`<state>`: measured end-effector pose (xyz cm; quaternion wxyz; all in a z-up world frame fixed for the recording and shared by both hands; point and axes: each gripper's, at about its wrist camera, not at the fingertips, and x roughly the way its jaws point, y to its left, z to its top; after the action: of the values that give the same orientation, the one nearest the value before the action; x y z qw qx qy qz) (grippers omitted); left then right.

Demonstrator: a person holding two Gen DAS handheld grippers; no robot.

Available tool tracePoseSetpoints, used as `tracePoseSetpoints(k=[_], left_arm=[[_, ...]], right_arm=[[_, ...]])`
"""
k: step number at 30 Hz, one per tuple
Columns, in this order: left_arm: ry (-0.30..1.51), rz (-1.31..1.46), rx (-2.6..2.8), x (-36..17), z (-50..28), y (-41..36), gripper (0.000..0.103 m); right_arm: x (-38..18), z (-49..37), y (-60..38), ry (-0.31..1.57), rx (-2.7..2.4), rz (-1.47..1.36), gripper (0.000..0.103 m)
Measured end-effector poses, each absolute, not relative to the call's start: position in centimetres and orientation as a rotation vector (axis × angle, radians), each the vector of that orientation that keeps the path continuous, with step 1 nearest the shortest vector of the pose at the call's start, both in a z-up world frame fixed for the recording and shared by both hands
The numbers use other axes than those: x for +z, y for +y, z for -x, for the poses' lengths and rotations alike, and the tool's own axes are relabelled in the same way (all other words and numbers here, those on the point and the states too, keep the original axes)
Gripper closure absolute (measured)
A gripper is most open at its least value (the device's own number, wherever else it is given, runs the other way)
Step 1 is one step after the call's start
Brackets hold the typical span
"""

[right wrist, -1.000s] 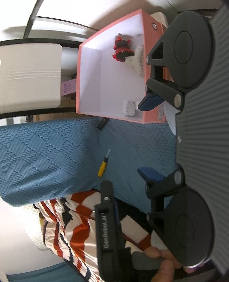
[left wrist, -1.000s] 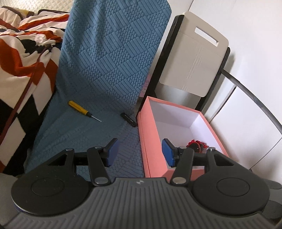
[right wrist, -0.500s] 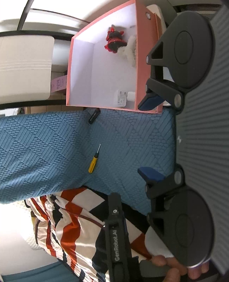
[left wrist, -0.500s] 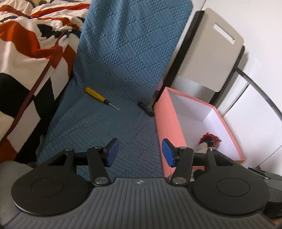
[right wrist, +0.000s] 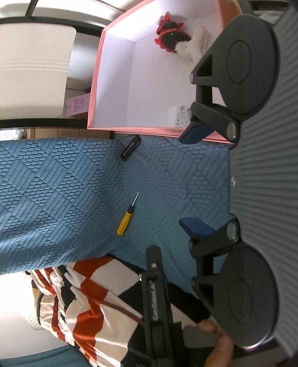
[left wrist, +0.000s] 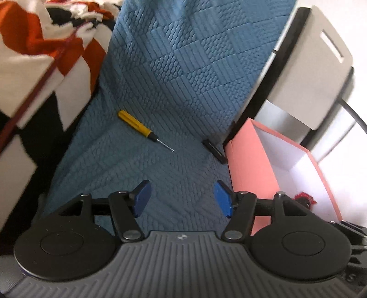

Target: Organize rigid objects

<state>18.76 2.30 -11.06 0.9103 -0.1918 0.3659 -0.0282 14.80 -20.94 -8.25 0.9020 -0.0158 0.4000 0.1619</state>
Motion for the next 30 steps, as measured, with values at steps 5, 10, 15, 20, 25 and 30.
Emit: tracePoseSetpoints(k=[5, 10, 15, 20, 25, 30], left_arm=[[0.787, 0.404, -0.021, -14.1, -22.5, 3.7, 0.036], [0.831, 0.446, 0.006, -15.7, -26.1, 6.3, 0.036], [0.854, 0.55, 0.019, -16.7, -30.0, 7.9, 0.036], [0.876, 0.59, 0.034, -17.5, -33.3, 8.5, 0.036], [0.916, 0.646, 0.068, -19.0, -36.0, 8.9, 0.036], [0.911, 0.763, 0.143, -20.1, -37.9, 10.5, 0.036]], right_arm=[[-9.4, -18.6, -20.3, 0.867, 0.38, 0.007, 0.031], [-10.1, -22.6, -18.7, 0.891, 0.421, 0.037, 0.031], [-11.0, -27.0, -17.1, 0.926, 0.434, 0.1, 0.031], [-10.6, -31.0, -14.8, 0.889, 0.463, 0.268, 0.031], [-11.7, -35.8, -13.7, 0.972, 0.535, 0.29, 0.031], [-14.1, -39.6, -12.9, 1.066, 0.509, 0.348, 0.032]])
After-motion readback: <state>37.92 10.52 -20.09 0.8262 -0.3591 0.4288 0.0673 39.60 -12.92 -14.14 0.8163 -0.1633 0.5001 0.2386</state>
